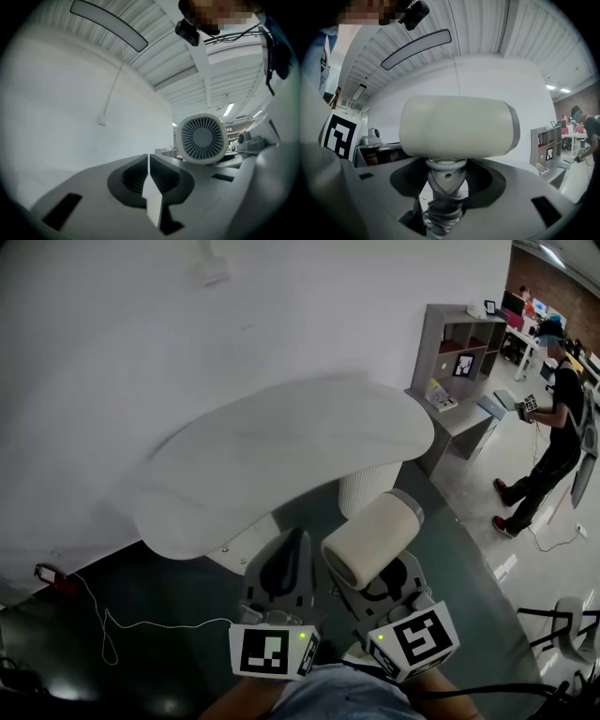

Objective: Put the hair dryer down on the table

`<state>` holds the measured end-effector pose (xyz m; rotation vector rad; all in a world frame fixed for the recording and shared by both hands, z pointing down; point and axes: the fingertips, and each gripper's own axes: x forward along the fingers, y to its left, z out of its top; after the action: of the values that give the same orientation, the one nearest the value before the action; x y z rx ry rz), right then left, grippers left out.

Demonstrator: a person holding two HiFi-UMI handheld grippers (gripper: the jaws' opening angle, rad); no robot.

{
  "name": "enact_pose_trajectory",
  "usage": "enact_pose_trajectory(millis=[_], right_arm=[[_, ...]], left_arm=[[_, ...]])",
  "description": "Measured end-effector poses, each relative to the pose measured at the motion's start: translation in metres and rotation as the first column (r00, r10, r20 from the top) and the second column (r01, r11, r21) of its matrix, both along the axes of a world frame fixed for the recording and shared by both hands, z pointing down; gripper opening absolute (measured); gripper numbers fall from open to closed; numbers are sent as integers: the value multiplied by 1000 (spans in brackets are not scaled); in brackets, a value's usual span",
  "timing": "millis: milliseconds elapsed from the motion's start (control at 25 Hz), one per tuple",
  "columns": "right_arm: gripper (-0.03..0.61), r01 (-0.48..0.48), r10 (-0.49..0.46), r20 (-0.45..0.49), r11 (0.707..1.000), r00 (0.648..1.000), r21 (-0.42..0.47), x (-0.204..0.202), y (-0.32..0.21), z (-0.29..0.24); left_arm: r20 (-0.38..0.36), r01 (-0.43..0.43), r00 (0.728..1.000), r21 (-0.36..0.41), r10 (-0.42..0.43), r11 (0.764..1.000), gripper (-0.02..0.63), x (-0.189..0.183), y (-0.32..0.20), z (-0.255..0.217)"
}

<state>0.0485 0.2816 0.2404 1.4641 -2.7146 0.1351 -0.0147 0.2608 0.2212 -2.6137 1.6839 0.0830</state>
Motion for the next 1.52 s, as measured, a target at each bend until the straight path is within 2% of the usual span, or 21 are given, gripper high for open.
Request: enact_pose_trajectory(millis=[360,680,960,1520], right_arm=[[228,-53,53,16,998,998,-29,40,-30,14],[228,-29,30,11,997,1000,-75,73,-95,27],[227,-11,14,28,997,1000,-79,106,-148,26],[228,54,-53,34,998,998,-37,134,-229,11]], left_arm=[[17,-38,999,-46,39,998,17,38,-30,20],[26,-16,1000,-68,18,998,17,72,-97,26],[38,3,999,-83,1,997,17,102,-147,28],[54,66,996,-35,-64,997,17,131,-217,10]])
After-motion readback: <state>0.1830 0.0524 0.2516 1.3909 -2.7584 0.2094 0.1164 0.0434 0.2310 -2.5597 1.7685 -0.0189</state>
